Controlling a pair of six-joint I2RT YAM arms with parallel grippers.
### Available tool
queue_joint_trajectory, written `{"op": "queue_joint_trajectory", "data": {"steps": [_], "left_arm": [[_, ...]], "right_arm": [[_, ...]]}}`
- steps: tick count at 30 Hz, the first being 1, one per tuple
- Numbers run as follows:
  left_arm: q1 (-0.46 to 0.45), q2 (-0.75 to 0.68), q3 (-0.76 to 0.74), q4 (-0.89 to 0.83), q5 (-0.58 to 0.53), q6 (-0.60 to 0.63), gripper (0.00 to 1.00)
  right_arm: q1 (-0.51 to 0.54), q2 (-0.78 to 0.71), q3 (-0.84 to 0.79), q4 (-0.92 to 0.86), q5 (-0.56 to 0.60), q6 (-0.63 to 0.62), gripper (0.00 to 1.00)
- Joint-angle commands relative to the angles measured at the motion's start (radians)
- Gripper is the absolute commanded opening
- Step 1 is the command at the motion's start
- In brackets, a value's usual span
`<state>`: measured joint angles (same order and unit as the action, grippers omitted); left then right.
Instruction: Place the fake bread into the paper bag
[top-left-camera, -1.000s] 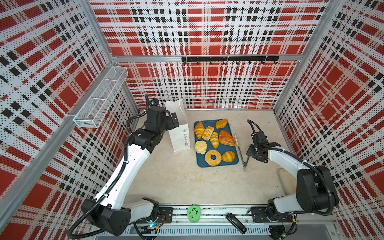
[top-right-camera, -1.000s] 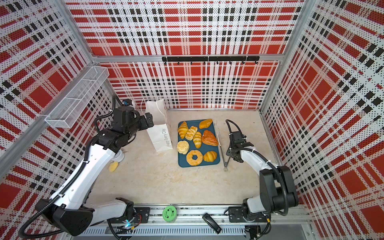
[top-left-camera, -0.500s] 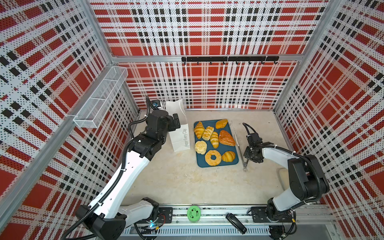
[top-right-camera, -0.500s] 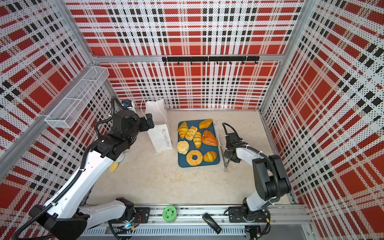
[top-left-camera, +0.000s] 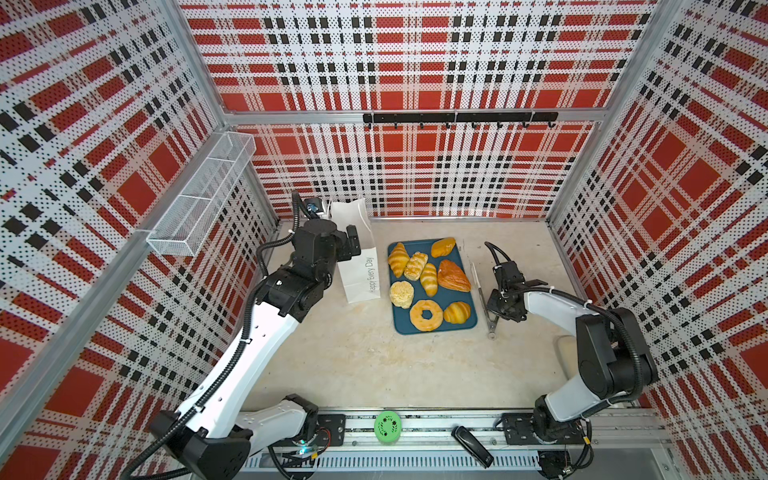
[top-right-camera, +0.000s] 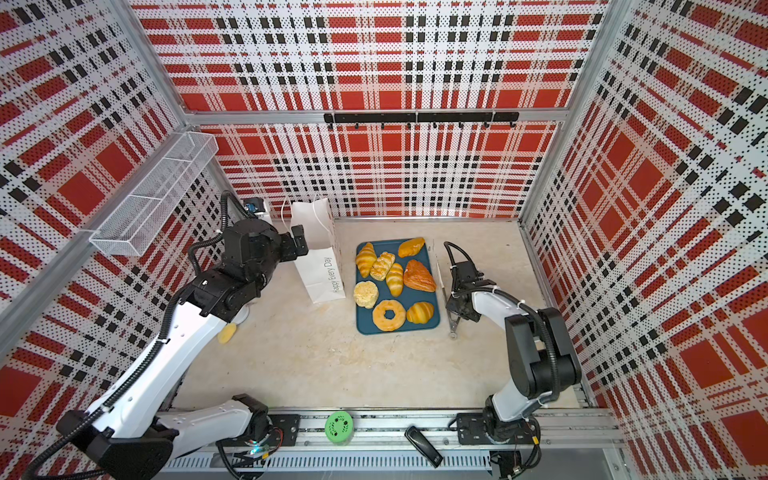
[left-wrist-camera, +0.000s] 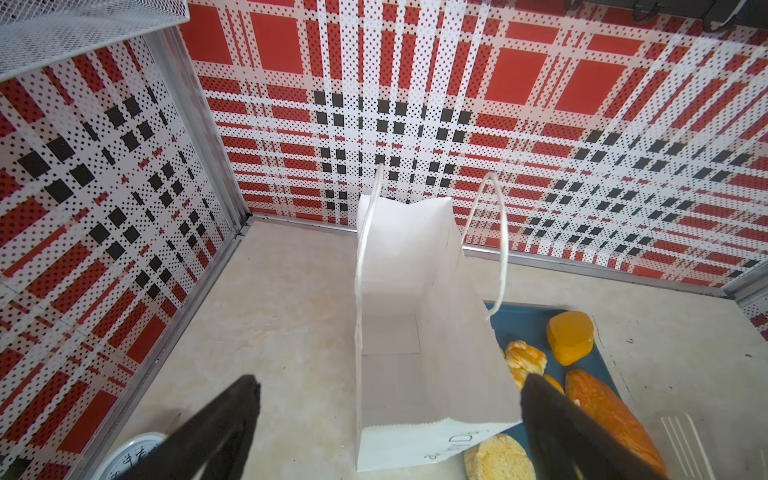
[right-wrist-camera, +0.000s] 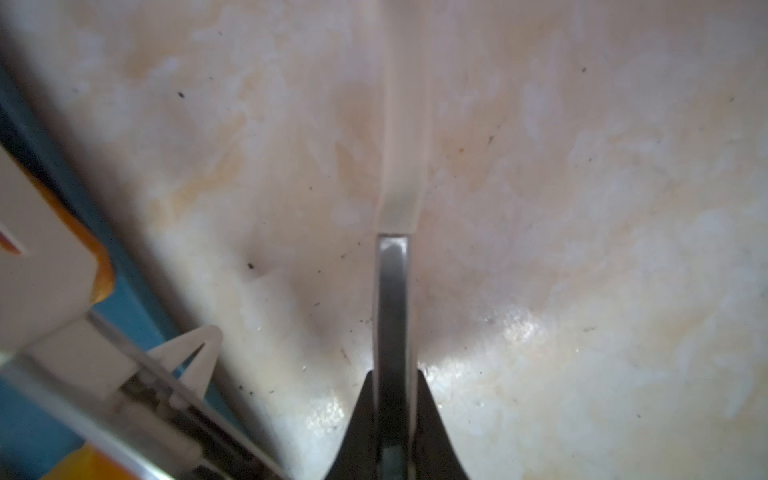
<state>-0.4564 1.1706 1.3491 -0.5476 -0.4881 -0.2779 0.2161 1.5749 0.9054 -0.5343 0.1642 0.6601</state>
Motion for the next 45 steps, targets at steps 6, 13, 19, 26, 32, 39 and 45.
{"op": "queue_joint_trajectory", "data": {"steps": [6,13,19,26,32,39,45], "left_arm": [[-0.074,0.031,0.081,0.075,-0.026,0.1,0.99],[-0.119,0.099,0.16,0.099,0.071,0.18,0.99],[-0.145,0.166,0.223,0.116,0.274,0.217,0.99],[-0.123,0.32,0.333,0.091,0.638,0.158,0.99],[-0.099,0.459,0.418,0.139,0.992,0.067,0.99],[-0.104,0.583,0.465,0.244,1.209,-0.002,1.0],[-0.104,0.634,0.49,0.289,1.262,-0.033,1.0]], "right_arm": [[-0.071,-0.171,0.045,0.056,-0.064,-0.047,0.02],[-0.092,-0.223,0.102,0.122,-0.216,-0.12,0.03],[-0.088,-0.219,0.146,0.2,-0.38,-0.127,0.03],[-0.088,-0.177,0.153,0.397,-0.607,-0.039,0.04],[-0.085,-0.149,0.166,0.528,-0.757,0.017,0.02],[-0.086,-0.102,0.189,0.588,-0.888,0.079,0.02],[-0.086,-0.102,0.161,0.706,-0.96,0.159,0.04]]}}
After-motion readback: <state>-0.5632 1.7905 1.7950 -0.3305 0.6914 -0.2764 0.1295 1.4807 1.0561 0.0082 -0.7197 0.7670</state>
